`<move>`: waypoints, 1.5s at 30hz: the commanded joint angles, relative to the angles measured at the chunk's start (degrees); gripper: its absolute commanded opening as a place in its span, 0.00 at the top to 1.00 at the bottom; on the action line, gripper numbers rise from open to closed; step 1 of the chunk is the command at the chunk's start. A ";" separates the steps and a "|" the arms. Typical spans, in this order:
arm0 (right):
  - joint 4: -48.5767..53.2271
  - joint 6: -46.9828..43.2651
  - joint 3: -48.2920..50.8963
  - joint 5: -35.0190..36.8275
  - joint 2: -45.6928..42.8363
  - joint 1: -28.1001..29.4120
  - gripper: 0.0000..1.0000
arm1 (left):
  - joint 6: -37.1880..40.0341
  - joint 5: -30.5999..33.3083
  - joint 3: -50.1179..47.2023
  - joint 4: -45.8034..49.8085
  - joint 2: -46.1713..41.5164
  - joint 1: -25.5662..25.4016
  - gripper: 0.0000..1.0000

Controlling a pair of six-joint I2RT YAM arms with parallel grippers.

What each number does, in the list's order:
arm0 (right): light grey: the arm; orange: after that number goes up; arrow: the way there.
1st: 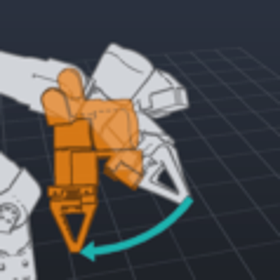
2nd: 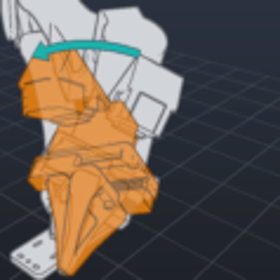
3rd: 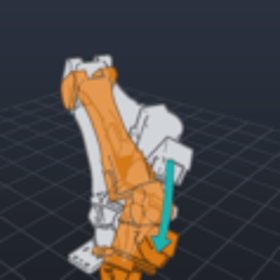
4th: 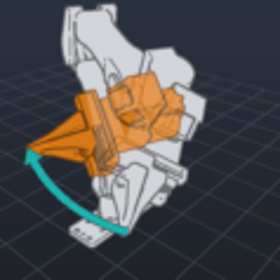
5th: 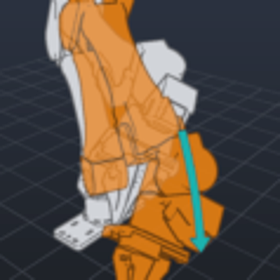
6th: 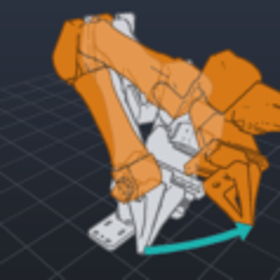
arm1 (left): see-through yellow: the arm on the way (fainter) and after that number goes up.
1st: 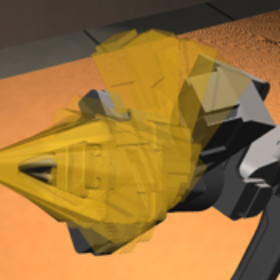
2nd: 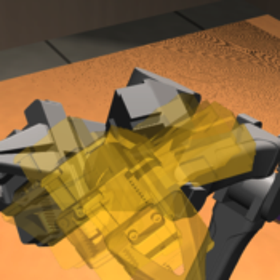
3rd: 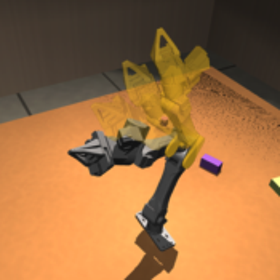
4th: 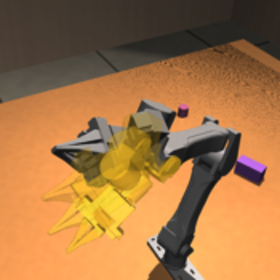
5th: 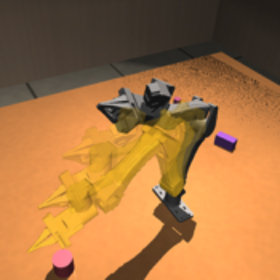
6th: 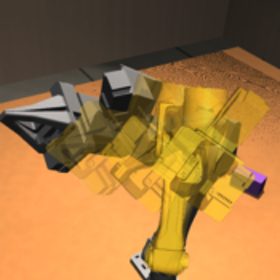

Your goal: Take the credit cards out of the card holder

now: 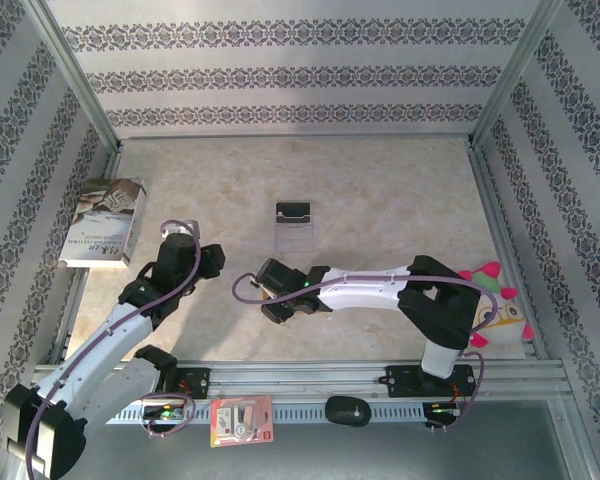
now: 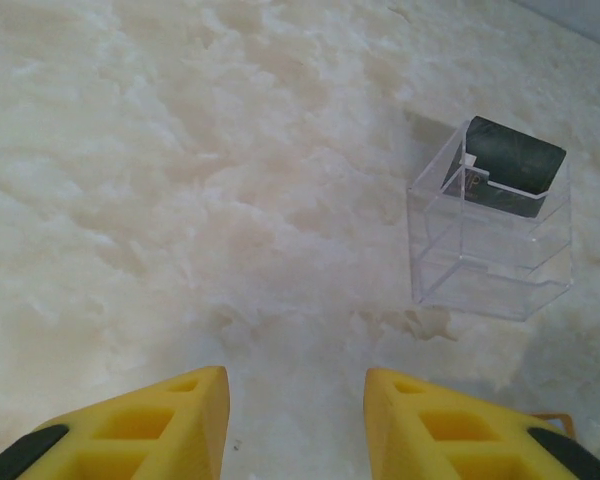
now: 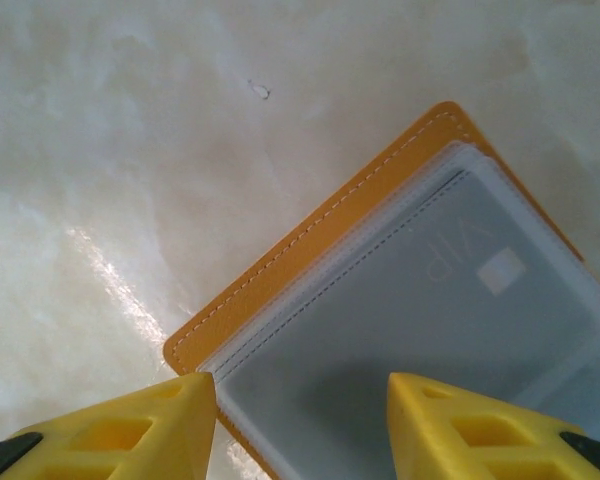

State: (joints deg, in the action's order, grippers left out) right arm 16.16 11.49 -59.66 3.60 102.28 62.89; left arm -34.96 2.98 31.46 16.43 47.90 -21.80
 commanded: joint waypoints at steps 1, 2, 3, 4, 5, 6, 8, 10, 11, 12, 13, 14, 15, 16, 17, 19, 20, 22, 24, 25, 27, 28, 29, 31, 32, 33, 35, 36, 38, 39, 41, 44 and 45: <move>2.93 -2.37 -2.26 4.02 2.35 0.63 0.52 | -3.67 -1.55 -1.64 1.59 -1.72 0.48 0.60; 3.52 -2.72 -2.74 4.43 3.22 0.76 0.54 | -3.70 -2.05 -1.91 1.43 -1.84 0.47 0.60; 3.92 -2.96 -3.09 4.73 3.85 0.95 0.54 | -3.77 -2.51 -2.23 1.42 -1.96 0.49 0.60; 4.33 -3.02 -3.36 4.80 4.41 0.96 0.55 | -3.67 -3.28 -2.60 0.98 -2.13 0.46 0.61; 4.53 -3.02 -3.48 4.75 4.82 0.98 0.57 | -3.30 -4.23 -3.03 0.19 -2.21 0.46 0.61; 4.58 -3.12 -3.45 4.74 4.94 1.00 0.60 | -3.56 -4.77 -3.46 -0.24 -2.41 0.38 0.61; 4.51 -2.92 -3.38 5.14 4.95 1.00 0.67 | -3.85 -6.37 -4.62 -1.86 -2.72 0.37 0.61; 4.20 -2.73 -3.19 5.61 4.56 0.87 0.76 | -4.47 -7.56 -5.84 -3.15 -2.97 0.37 0.61; 3.42 -2.55 -2.70 5.79 3.98 0.85 0.80 | -4.65 -8.21 -6.43 -3.98 -3.15 0.32 0.62; 2.44 -2.11 -2.21 5.53 3.29 0.70 0.84 | -4.92 -8.84 -7.17 -4.60 -3.17 0.32 0.63; 1.34 -1.59 -1.42 5.18 2.38 0.40 0.89 | -5.35 -9.57 -7.91 -5.70 -3.15 0.20 0.63; -0.37 -0.96 -0.58 5.09 1.41 0.01 0.91 | -5.72 -10.43 -8.61 -6.51 -2.97 0.14 0.64; -1.64 -0.29 0.26 4.85 0.52 -0.34 0.94 | -5.93 -10.89 -9.14 -7.17 -2.88 -0.05 0.65; -3.27 0.30 1.24 4.55 -0.47 -0.76 0.97 | -6.25 -11.54 -9.76 -8.16 -2.77 -0.46 0.65; -5.45 1.04 2.66 3.72 -1.70 -1.37 1.00 | -6.64 -12.02 -10.59 -9.31 -2.62 -0.97 0.65; -9.83 3.16 5.51 1.17 -4.40 -2.82 1.00 | -7.57 -12.35 -12.03 -11.66 -2.13 -2.64 0.65; -12.13 4.48 7.23 -0.36 -5.73 -3.72 1.00 | -7.96 -12.16 -12.58 -12.88 -1.59 -3.78 0.65; -16.33 7.01 10.23 -3.71 -8.21 -5.43 1.00 | -8.32 -11.25 -13.21 -15.27 -0.12 -6.75 0.65; -19.82 9.30 12.75 -7.09 -9.98 -6.88 1.00 | -8.69 -9.63 -13.53 -17.87 1.96 -10.10 0.65; -21.17 10.37 13.77 -8.95 -10.41 -7.64 1.00 | -8.85 -8.73 -13.53 -19.47 3.44 -11.88 0.65; -23.18 12.51 15.18 -11.35 -10.84 -8.68 1.00 | -8.62 -7.75 -13.10 -22.58 6.86 -15.02 0.65; -23.53 13.39 15.61 -11.93 -10.89 -9.00 1.00 | -8.16 -7.36 -12.27 -23.64 8.89 -16.55 0.65; -23.95 14.08 15.96 -12.56 -11.11 -9.19 1.00 | -7.44 -7.02 -11.25 -24.34 11.33 -17.89 0.65; -23.96 14.81 16.33 -12.68 -11.51 -9.27 1.00 | -6.84 -6.56 -9.99 -26.55 15.48 -19.90 0.66; -23.91 15.16 16.42 -12.80 -11.72 -9.49 1.00 | -6.84 -6.64 -9.43 -27.79 17.72 -20.68 0.66; -23.79 15.50 16.49 -12.91 -11.99 -9.66 1.00 | -6.80 -6.58 -8.47 -27.87 19.56 -21.11 0.66; -23.76 16.40 16.75 -13.62 -12.44 -10.30 1.00 | -6.63 -6.35 -6.73 -27.57 23.62 -21.77 0.68; -23.70 16.71 16.81 -13.71 -12.61 -10.49 1.00 | -6.72 -6.08 -5.89 -26.75 25.07 -22.04 0.70; -23.67 17.40 17.07 -13.79 -12.66 -10.59 1.00 | -6.19 -5.90 -4.12 -24.87 27.53 -22.17 0.71; -23.72 17.43 17.18 -13.79 -12.70 -10.60 1.00 | -5.93 -5.71 -3.56 -24.04 28.33 -22.22 0.71; -23.28 17.91 17.28 -13.53 -12.67 -10.59 1.00 | -5.54 -5.24 -2.49 -21.08 29.36 -22.23 0.71; -22.68 18.68 17.51 -12.82 -12.72 -10.55 1.00 | -5.53 -5.59 -2.19 -18.54 30.55 -22.24 0.72; -22.54 18.82 17.51 -12.72 -12.61 -10.60 1.00 | -5.65 -6.16 -2.12 -18.14 31.08 -22.27 0.72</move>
State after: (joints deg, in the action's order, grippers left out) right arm -6.09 28.67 -43.03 -8.95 90.87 52.60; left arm -41.76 -3.86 28.27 -5.56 77.69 -43.46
